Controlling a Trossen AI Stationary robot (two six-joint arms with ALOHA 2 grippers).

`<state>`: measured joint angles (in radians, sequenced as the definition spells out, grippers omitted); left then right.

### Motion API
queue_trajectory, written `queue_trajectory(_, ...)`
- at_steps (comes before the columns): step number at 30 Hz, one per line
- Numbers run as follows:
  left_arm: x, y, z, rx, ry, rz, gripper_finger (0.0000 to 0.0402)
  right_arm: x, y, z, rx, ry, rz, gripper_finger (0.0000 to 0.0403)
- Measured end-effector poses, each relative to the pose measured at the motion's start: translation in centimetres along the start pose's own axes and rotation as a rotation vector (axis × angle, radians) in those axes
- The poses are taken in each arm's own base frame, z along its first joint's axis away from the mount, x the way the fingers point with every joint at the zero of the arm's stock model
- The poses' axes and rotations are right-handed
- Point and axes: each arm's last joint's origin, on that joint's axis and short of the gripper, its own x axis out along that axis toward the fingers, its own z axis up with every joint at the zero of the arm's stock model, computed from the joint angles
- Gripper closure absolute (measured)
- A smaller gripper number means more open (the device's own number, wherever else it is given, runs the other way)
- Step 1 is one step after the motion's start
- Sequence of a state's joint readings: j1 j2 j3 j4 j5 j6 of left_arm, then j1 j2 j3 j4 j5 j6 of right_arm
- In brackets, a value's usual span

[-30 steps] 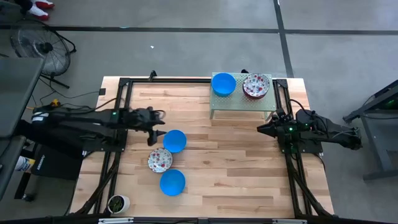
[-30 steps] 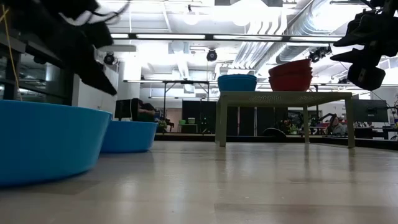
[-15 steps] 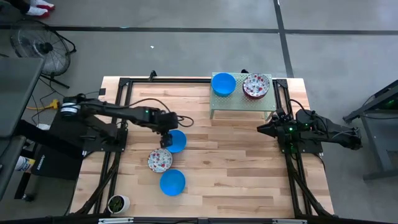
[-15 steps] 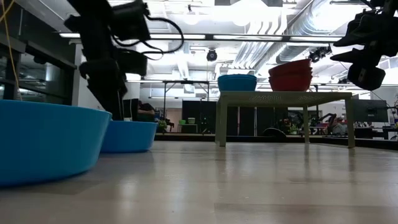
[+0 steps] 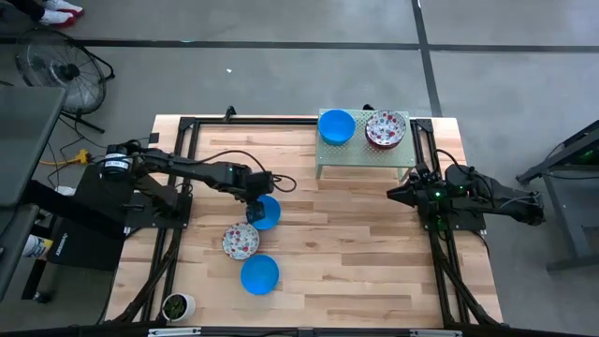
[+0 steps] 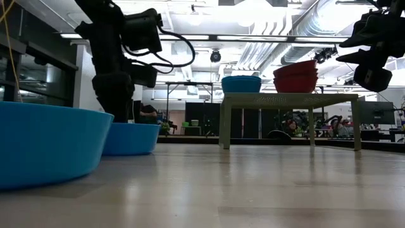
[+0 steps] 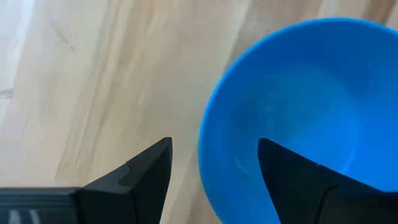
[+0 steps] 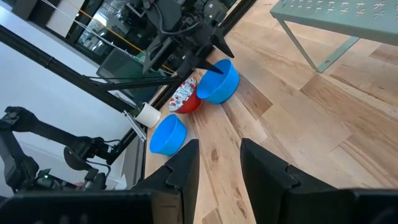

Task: Pick & Place Mini bowls
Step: Stack the blue bowl on the blue bowls on the shelf

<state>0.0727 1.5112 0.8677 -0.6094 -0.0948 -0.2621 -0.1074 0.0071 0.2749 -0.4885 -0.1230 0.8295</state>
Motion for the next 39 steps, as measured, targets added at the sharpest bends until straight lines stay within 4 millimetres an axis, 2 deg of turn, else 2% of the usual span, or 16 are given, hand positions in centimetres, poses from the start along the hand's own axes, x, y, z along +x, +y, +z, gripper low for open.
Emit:
queue_trajectory(13, 0.1, 1.6, 0.0, -0.140, 0.059, -0.048, 0.0176, 0.0, 0.0, 0.0, 0.000, 0.000, 0.000, 0.0298)
queue_trajectory(19, 0.1, 1.5, -0.1, -0.147, 0.070, -0.081, 0.0234, 0.0, 0.0, 0.0, 0.000, 0.000, 0.000, 0.0298)
queue_trajectory(30, 0.1, 1.5, -0.1, -0.168, 0.070, -0.076, 0.0388, 0.0, 0.0, 0.0, 0.000, 0.000, 0.000, 0.0298)
queue_trajectory(34, -0.1, 1.5, 0.1, -0.179, 0.072, -0.079, 0.0394, 0.0, 0.0, 0.0, 0.000, 0.000, 0.000, 0.0298)
queue_trajectory(39, -1.8, 2.2, 1.8, -0.183, 0.058, -0.087, 0.0398, 0.0, 0.0, 0.0, 0.000, 0.000, 0.000, 0.0298)
